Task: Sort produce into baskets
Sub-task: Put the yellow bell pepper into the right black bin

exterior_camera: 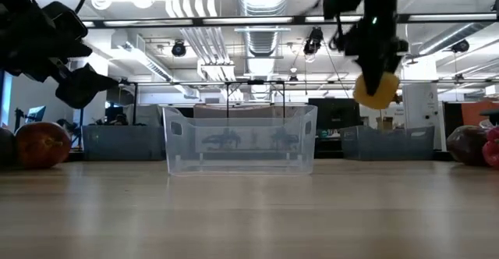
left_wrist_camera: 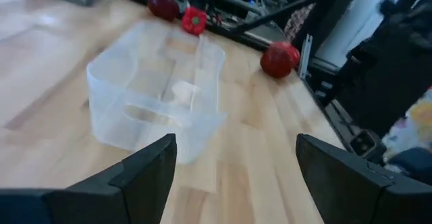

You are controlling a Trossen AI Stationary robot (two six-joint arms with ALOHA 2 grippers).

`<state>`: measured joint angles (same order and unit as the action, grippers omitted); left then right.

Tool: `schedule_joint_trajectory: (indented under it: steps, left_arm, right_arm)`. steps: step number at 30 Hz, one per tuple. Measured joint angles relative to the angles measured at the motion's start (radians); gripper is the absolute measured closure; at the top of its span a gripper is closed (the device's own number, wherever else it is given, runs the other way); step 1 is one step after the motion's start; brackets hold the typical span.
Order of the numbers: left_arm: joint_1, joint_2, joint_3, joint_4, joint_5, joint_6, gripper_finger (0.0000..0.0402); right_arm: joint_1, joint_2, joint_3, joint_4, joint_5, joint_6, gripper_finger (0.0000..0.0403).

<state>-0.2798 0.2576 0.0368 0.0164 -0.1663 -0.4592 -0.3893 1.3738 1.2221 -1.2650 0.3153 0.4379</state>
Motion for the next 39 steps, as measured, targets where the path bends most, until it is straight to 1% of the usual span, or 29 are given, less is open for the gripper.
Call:
schedule_joint_trajectory:
  steps: [2,4,6,9,15,19,22,24,25,27,28,30,33,35,37,39]
  left_arm:
    - [0.000,0.002,0.000,0.078,-0.030,-0.045,0.0116]
    - [0.000,0.003,0.000,0.155,-0.056,-0.083,0.0116]
    - [0.000,0.004,0.000,0.228,-0.060,-0.150,0.0116]
    - [0.000,0.003,0.000,0.347,-0.060,-0.154,0.0116]
    - [0.000,0.003,0.000,0.565,-0.060,-0.152,0.0116]
    - [0.000,0.003,0.000,0.600,-0.064,-0.151,0.0116]
    - [0.000,0.008,0.000,0.594,-0.075,-0.139,0.0116]
    - [0.000,0.013,0.000,0.594,-0.143,-0.132,0.0116]
    - [0.000,0.015,0.003,0.587,-0.199,-0.124,0.0116]
    - [0.002,0.022,0.032,0.546,-0.292,-0.071,0.0116]
    - [0.004,0.025,0.056,0.502,-0.313,-0.039,0.0116]
    - [0.013,0.032,0.129,0.358,-0.337,-0.020,0.0116]
    - [0.025,0.060,0.273,0.040,-0.393,-0.067,0.0116]
    - [0.027,0.087,0.376,-0.179,-0.401,-0.089,0.0116]
    - [0.027,0.123,0.480,-0.373,-0.405,-0.097,0.0116]
    - [0.027,0.162,0.575,-0.545,-0.396,-0.089,0.0115]
  right_arm:
    - [-0.152,0.009,0.000,0.019,0.000,0.005,0.0103]
    - [-0.270,0.033,0.013,0.004,0.000,0.005,0.0103]
    - [-0.362,0.071,0.028,-0.004,-0.002,-0.020,0.0103]
    - [-0.451,0.148,0.068,0.003,-0.020,-0.055,0.0103]
    - [-0.513,0.309,0.158,0.097,-0.037,-0.096,0.0103]
    - [-0.549,0.386,0.183,0.122,-0.111,-0.100,0.0103]
    - [-0.554,0.413,0.179,0.127,-0.106,-0.107,0.0103]
    - [-0.555,0.422,0.176,0.145,-0.106,-0.108,0.0096]
    - [-0.555,0.425,0.175,0.157,-0.108,-0.109,0.0076]
    - [-0.556,0.428,0.179,0.166,-0.113,-0.118,0.0033]
    - [-0.556,0.426,0.184,0.164,-0.113,-0.124,0.0023]
    - [-0.556,0.410,0.196,0.157,-0.107,-0.154,0.0031]
    - [-0.550,0.357,0.214,0.133,-0.054,-0.191,0.0057]
    - [-0.537,0.314,0.219,0.125,-0.027,-0.195,0.0068]
    - [-0.504,0.259,0.218,0.118,-0.016,-0.195,0.0071]
    - [-0.444,0.192,0.218,0.118,-0.008,-0.171,0.0069]
